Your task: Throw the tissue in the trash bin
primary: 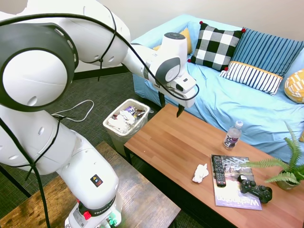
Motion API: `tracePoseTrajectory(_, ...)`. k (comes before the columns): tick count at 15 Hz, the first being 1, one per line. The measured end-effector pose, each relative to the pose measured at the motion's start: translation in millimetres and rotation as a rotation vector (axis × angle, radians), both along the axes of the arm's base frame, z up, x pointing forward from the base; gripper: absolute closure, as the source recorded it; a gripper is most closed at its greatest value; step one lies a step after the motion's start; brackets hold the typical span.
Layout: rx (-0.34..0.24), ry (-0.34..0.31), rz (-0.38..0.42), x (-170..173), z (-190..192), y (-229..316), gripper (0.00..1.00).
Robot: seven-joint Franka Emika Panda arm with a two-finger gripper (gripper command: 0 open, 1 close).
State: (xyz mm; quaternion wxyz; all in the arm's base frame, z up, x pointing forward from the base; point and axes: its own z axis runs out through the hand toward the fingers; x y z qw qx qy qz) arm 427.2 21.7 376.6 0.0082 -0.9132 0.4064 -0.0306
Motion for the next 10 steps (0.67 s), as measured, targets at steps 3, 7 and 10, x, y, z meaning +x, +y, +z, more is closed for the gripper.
tracePoseTrajectory(3,0.018,0.016,-0.004,3,-7,-1,0.0)
tracePoseTrajectory(7,-0.047,-0.018,-0.104,31,-42,-40,0.0)
tracePoseTrajectory(10,-0.09,-0.001,-0.197,47,-73,-77,0.0)
